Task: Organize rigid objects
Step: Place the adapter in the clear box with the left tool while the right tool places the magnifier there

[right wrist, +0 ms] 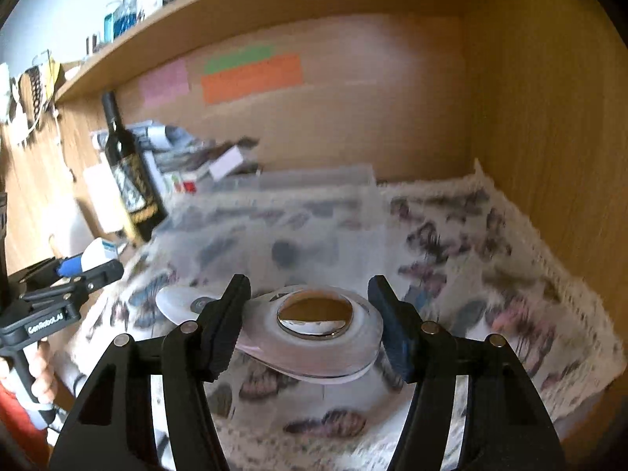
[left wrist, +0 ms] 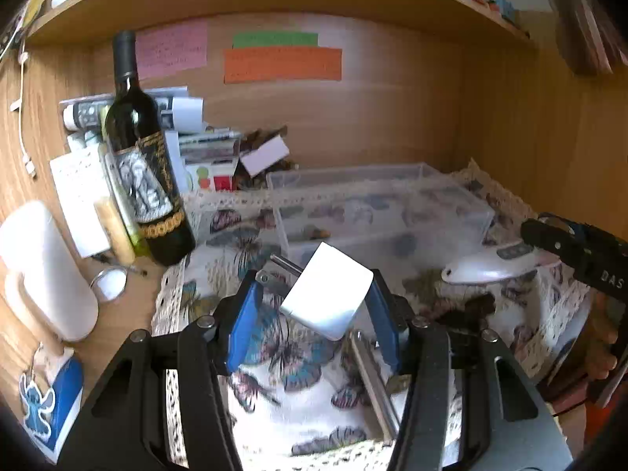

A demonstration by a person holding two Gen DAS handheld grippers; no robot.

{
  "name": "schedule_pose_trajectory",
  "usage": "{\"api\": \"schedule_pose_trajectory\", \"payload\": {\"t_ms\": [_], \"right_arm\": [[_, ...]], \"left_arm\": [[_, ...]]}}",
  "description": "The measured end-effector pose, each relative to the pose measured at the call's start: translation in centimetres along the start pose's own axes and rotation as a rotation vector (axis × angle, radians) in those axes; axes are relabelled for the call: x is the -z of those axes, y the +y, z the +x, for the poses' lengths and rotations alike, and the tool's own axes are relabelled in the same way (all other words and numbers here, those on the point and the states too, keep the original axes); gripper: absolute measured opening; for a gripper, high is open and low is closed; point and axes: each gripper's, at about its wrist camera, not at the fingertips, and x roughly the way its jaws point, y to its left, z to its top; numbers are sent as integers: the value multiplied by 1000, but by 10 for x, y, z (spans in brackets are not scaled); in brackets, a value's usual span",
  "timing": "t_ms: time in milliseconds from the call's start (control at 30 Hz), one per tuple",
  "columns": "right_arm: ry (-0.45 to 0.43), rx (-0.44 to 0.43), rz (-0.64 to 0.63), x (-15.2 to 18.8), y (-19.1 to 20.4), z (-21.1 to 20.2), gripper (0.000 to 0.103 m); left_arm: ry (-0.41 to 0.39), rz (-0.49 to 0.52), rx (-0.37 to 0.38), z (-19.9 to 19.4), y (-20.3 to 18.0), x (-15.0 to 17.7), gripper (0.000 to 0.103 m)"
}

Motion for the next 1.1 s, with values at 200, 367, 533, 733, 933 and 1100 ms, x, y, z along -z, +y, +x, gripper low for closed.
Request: {"api": "schedule_pose_trajectory", "payload": {"t_ms": [200,367,533,733,933,1100], "right_arm": [[-59,22,-18,-36,-2,11,59],[-76,45,-49,-60,1,30,59],[-30,47,-51,-76,-1,63,59],[46,70,-99,-83,1,102,59],[109,92,-164,-80,5,134,59],[169,104,-212,-76,8,154,59]], "left_arm": [[-15,-26,12,12,5,-29,53],[7,-41,28,34,8,-52,53],[60,-29,30,63,5,-63,53],[150,12,35,103,-7,-63,53],[154,63,-10,120,-17,-61,53],[167,81,-26,134,-20,-59,53]]}}
